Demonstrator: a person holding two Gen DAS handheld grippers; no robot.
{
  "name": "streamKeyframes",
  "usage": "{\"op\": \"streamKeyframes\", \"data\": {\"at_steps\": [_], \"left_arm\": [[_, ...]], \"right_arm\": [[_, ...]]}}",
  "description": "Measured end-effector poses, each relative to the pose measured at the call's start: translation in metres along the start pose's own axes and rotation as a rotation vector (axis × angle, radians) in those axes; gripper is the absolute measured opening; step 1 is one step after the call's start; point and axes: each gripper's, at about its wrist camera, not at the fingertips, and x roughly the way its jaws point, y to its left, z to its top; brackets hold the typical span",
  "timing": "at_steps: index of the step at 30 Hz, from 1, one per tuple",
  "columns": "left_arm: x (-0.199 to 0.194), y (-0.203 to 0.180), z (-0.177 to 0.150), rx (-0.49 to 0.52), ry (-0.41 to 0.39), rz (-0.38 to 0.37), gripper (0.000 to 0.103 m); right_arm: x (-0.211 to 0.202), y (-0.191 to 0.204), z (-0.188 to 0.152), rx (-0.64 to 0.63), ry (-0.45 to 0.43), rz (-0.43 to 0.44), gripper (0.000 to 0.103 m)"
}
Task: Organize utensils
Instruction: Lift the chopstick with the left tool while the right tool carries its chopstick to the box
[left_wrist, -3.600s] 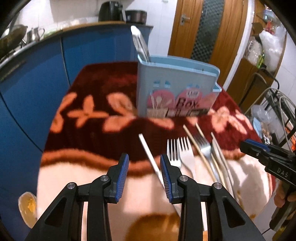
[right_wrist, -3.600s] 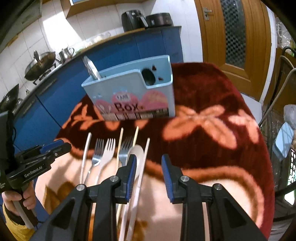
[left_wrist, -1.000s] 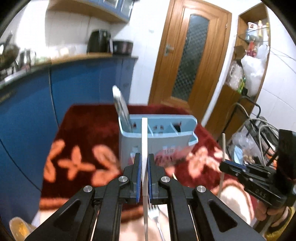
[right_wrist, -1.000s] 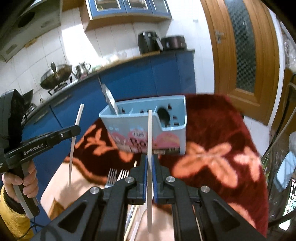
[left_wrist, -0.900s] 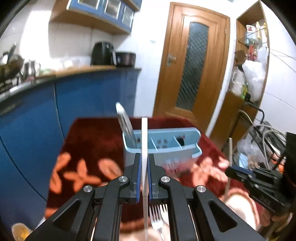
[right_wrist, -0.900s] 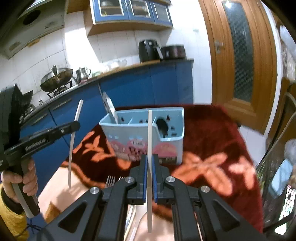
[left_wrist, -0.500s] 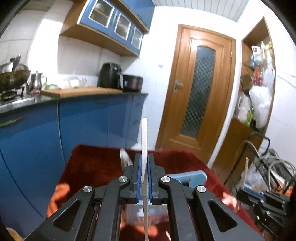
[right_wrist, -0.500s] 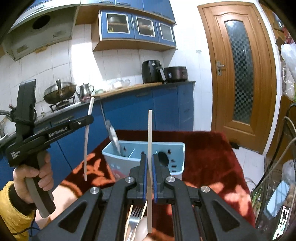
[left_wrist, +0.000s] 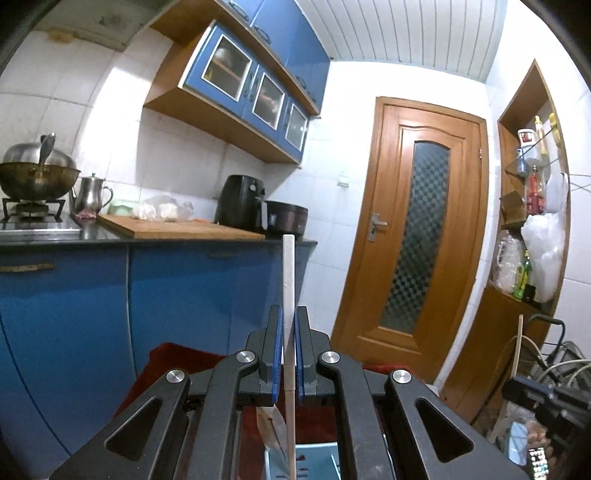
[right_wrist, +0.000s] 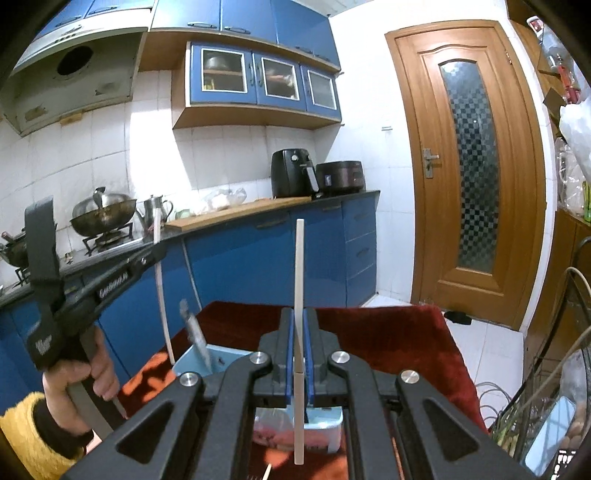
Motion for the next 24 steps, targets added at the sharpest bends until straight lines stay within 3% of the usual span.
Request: {"op": "streamKeyframes", "data": {"at_steps": [7,24], "left_arm": [[0.015,0.003,-0.024,-0.024,-0.001,0.028,0.006],[0.023,0.008,-0.063,0.007,0.083,0.001,0.006]], "right_arm": [[0.024,-0.004,0.005,-0.005,-0.056,-0.023,0.006],[0.065,-0.014,-0.035,-0.027,0.028,-0.020,0.007]]}}
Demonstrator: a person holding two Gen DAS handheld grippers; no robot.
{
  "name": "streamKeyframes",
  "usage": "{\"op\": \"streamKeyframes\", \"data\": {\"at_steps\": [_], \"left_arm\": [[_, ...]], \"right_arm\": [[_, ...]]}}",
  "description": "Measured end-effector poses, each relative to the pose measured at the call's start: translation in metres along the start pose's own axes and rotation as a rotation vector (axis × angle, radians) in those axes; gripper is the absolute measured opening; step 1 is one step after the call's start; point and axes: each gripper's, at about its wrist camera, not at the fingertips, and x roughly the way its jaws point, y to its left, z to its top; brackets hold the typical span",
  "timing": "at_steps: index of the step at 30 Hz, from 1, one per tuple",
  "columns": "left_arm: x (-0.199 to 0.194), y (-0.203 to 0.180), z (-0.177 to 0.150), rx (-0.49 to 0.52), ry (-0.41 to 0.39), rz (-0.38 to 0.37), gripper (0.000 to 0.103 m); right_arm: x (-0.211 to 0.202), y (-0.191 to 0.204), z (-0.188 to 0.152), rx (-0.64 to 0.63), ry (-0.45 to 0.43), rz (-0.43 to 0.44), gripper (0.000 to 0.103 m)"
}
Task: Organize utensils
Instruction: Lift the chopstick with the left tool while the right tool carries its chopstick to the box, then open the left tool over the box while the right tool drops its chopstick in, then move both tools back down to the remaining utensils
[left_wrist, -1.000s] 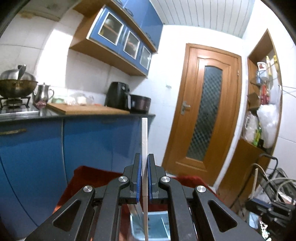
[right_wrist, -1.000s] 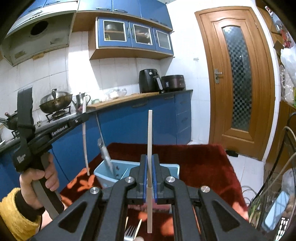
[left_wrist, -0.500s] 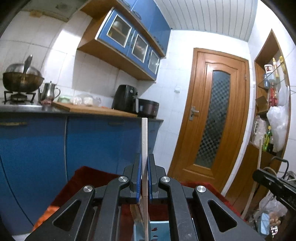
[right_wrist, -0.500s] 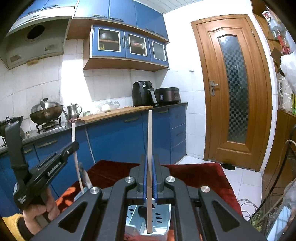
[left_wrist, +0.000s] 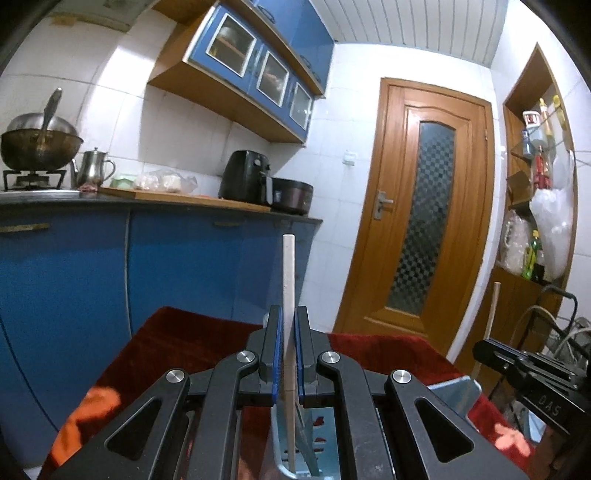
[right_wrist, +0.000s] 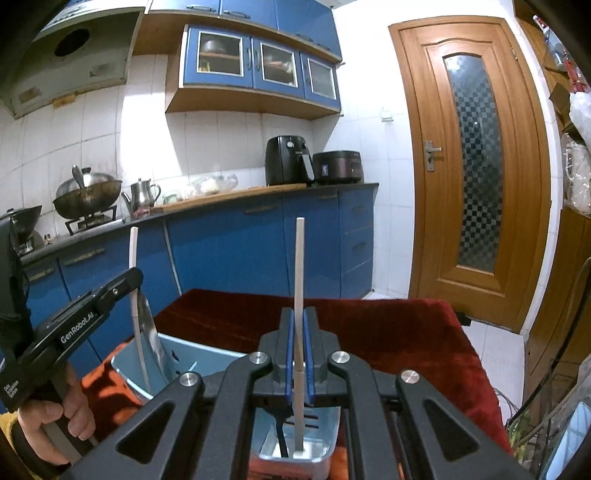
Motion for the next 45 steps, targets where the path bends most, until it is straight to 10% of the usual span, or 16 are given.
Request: {"op": "streamKeyframes", "data": {"at_steps": [8,45], "left_arm": [[-0.006,-0.002,-0.005,0.003,0.060,-0.017,0.034],[-0.109,0.000,-0.010,0.035,0.263,-0.036,0.034]], "right_arm": [[-0.012,-0.002,-0.002,0.036,-0.010,0.028,0.020],[-0.115,0.020,-0.023,0.144,0.080,0.031,0.022]]}}
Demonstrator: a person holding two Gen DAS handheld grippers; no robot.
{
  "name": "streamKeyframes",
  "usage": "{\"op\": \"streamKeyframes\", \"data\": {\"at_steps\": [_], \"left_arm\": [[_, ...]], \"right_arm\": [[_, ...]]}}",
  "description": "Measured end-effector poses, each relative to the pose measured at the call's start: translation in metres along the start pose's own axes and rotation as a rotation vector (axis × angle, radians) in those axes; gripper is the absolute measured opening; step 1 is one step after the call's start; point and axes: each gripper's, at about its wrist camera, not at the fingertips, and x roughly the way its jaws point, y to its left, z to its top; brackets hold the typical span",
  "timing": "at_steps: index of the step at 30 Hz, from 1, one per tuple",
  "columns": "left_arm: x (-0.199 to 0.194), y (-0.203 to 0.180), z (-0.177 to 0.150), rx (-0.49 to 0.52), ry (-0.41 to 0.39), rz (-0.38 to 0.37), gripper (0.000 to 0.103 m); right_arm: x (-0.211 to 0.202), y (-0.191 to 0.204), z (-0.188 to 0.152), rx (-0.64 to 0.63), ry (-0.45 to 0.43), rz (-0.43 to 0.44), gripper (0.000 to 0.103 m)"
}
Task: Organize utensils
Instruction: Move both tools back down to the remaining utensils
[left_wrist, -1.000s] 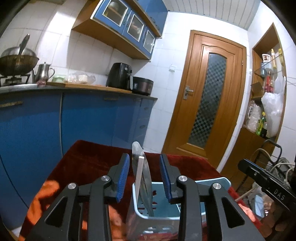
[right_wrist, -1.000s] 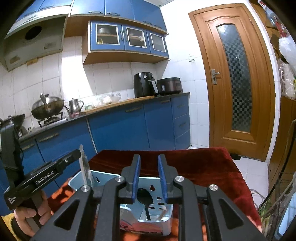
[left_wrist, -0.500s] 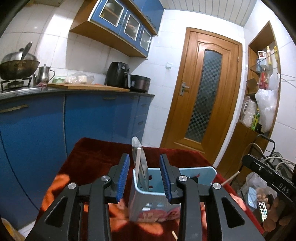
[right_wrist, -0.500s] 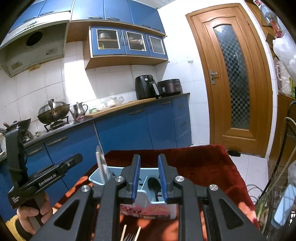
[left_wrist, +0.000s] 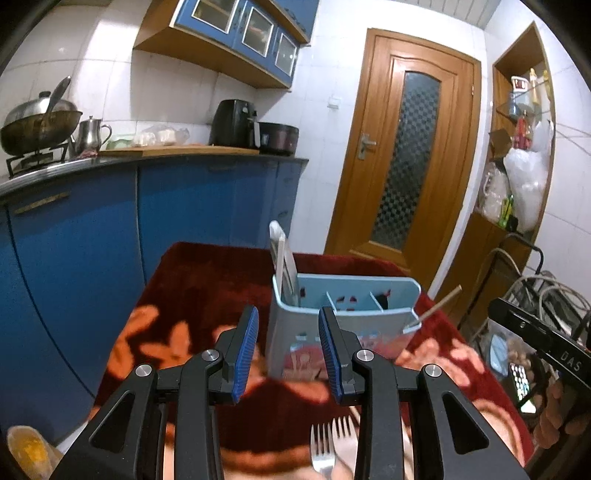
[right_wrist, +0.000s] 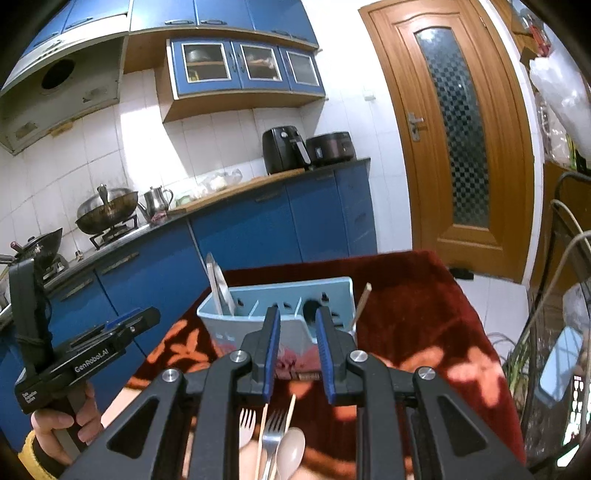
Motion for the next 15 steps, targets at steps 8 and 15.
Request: {"op": "streamKeyframes", "data": {"at_steps": [8,15], "left_arm": [[-0.006,-0.003,-0.018,0.023,0.100,0.002,0.034],[-0.006,-0.005,-0.037,0.020,0.180,0.001,0.034]], "right_arm": [[-0.008,-0.007,-0.025,0.025,0.091,-0.026,0.022],[-0.013,-0.008,-0.047,0.043,0.149,-0.010,0.024]]}}
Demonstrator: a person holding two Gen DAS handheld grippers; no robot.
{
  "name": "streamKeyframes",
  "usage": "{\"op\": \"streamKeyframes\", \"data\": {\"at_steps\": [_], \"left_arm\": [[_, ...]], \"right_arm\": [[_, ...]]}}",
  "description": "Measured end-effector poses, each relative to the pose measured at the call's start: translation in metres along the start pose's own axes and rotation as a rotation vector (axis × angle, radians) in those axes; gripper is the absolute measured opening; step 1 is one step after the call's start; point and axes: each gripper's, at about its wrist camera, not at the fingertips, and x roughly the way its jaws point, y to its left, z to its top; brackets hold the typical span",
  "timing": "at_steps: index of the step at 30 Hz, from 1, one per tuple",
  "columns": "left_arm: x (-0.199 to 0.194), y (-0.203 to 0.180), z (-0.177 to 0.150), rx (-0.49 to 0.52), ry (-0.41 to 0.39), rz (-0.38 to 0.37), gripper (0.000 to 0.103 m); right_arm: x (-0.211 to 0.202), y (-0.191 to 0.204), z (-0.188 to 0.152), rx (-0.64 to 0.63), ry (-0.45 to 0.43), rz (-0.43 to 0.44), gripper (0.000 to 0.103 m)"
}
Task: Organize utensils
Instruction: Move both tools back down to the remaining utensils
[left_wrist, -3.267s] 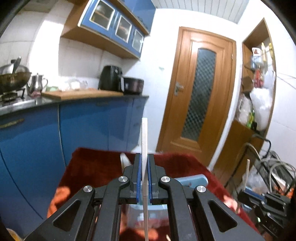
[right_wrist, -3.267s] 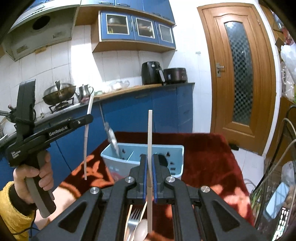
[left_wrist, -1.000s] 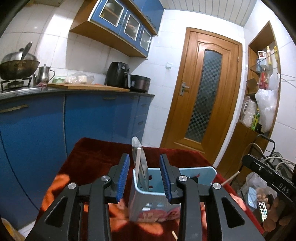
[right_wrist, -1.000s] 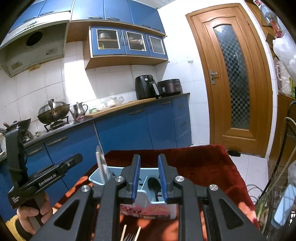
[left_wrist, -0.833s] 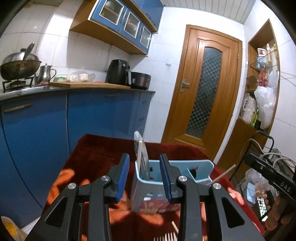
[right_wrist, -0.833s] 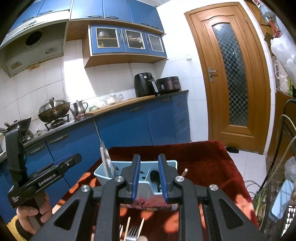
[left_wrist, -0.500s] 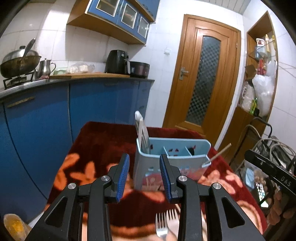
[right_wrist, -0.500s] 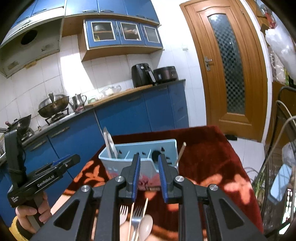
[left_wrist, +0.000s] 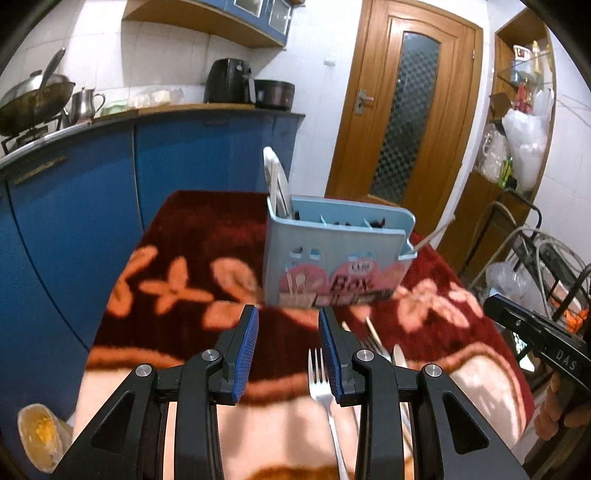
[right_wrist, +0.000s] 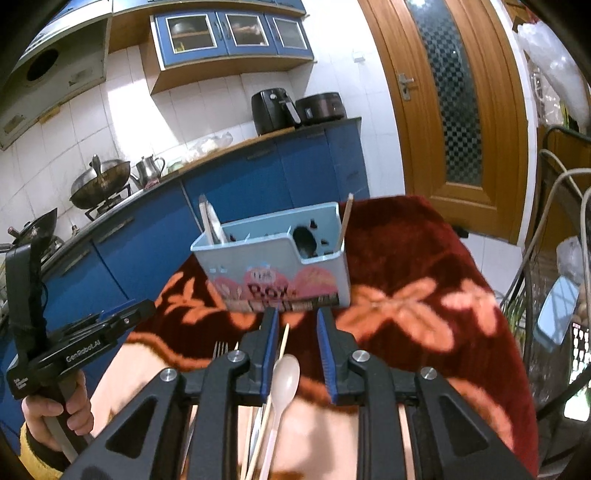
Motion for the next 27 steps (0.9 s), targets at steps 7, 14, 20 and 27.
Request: {"op": "streamKeyframes", "data": {"at_steps": [7,14,20,27], "left_arm": [[0.006,-0.004,-0.018,0.007,0.084,-0.013,0.034],[0.026,-0.004,-0.031,-0.011,0.194,-0.018,0.034],[0.045,-0.006,-0.041,-0.022,0.294,-0.038,0.034],[0.062,-0.013,-0.046,-0.012,0.395,-0.101,0.031]], "right_arm": [[-0.002,-0.001,-0.021,0.019,0.041,0.006,0.026],[0.002,-0.007,-0.035,0.032,0.084,-0.005,0.026],[0.002,-0.015,-0.042,0.054,0.098,-0.011,0.027],[0.005,-0.023,-0.047,0.074,0.117,-0.014,0.027]]}}
